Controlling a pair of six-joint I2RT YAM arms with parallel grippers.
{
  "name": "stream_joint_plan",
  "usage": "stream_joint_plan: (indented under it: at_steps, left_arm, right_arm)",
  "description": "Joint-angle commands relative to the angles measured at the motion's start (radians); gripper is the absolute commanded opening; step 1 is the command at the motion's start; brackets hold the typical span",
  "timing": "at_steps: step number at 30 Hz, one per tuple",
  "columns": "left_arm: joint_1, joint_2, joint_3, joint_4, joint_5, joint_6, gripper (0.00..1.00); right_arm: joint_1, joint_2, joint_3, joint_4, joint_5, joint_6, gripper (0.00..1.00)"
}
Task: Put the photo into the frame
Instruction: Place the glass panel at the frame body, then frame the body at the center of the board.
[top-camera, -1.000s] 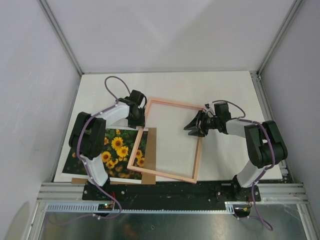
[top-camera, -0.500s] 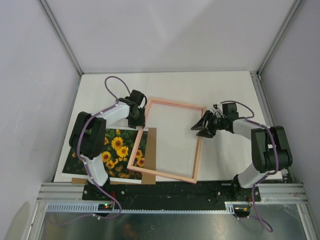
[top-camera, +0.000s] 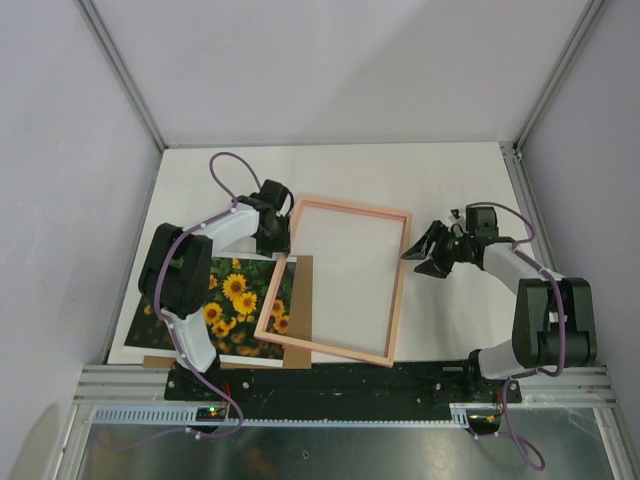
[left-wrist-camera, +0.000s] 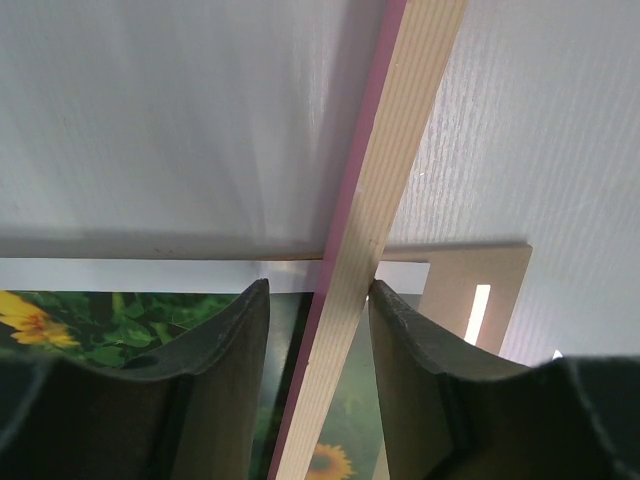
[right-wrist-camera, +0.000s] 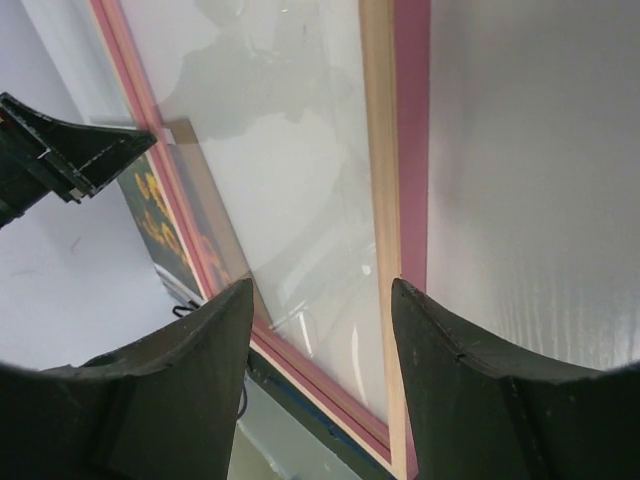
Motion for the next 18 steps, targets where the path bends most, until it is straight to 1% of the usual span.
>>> stream_joint_plan:
  at_steps: [1, 8, 13, 18]
  left_arm:
    - [-0.001, 0.024, 0.016, -0.015, -0.049, -0.004, 0.49]
    - [-0.007, -0.003, 0.077, -0.029, -0.037, 0.002, 0.53]
    - [-0.009, -0.039, 0.093, -0.042, -0.032, 0.021, 0.55]
    - [-0.018, -0.081, 0.061, -0.055, -0.04, 0.037, 0.55]
  right_arm:
    - [0.013, -0.063, -0.004, -0.068, 0.141, -0.037, 0.61]
    - [0.164, -0.095, -0.002, -0.108, 0.419, -0.03, 0.56]
    - [0.261, -0.094, -0.002, -0.123, 0.54, -0.008, 0.53]
    - [0.336, -0.09, -0.002, -0.137, 0.63, 0.007, 0.51]
